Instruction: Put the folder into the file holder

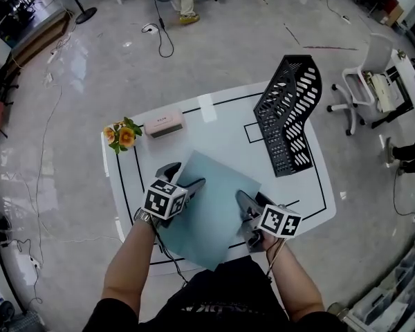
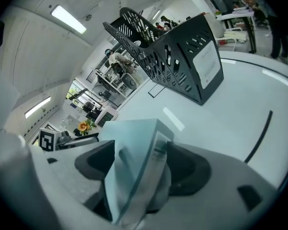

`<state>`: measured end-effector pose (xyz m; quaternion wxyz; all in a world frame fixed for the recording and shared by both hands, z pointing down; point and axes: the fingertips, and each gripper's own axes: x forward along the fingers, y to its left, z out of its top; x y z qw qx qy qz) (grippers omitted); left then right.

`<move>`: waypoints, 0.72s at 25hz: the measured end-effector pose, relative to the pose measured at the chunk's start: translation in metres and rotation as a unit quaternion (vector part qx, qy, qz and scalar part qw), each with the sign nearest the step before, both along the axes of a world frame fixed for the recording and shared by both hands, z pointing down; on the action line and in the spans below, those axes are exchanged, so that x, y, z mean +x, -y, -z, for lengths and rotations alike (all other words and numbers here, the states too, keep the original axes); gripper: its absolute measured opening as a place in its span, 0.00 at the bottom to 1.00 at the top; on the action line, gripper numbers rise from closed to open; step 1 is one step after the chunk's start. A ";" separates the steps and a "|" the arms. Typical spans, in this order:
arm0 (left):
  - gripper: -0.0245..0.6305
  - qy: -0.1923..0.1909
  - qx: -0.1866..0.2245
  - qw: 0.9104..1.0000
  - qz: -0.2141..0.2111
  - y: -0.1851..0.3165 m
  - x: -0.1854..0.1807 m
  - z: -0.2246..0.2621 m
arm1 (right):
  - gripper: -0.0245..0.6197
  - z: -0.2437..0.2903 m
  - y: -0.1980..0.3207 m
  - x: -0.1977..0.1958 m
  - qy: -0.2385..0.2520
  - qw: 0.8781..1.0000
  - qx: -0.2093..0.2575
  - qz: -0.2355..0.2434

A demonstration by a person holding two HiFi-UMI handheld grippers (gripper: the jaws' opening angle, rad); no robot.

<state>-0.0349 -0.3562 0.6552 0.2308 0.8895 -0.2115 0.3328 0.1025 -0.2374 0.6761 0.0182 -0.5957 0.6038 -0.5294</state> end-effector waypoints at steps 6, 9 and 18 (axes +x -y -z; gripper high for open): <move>0.60 -0.016 -0.044 0.999 0.007 0.004 0.004 -0.010 | 0.54 -0.005 0.005 0.000 0.003 1.000 -0.023 0.000; 0.60 -0.024 -0.063 0.998 0.008 0.003 0.005 -0.012 | 0.55 -0.006 0.005 0.001 0.013 1.000 -0.028 0.001; 0.58 -0.029 -0.088 0.996 -0.001 0.003 0.007 -0.015 | 0.55 -0.009 0.009 0.001 0.026 0.999 -0.029 0.008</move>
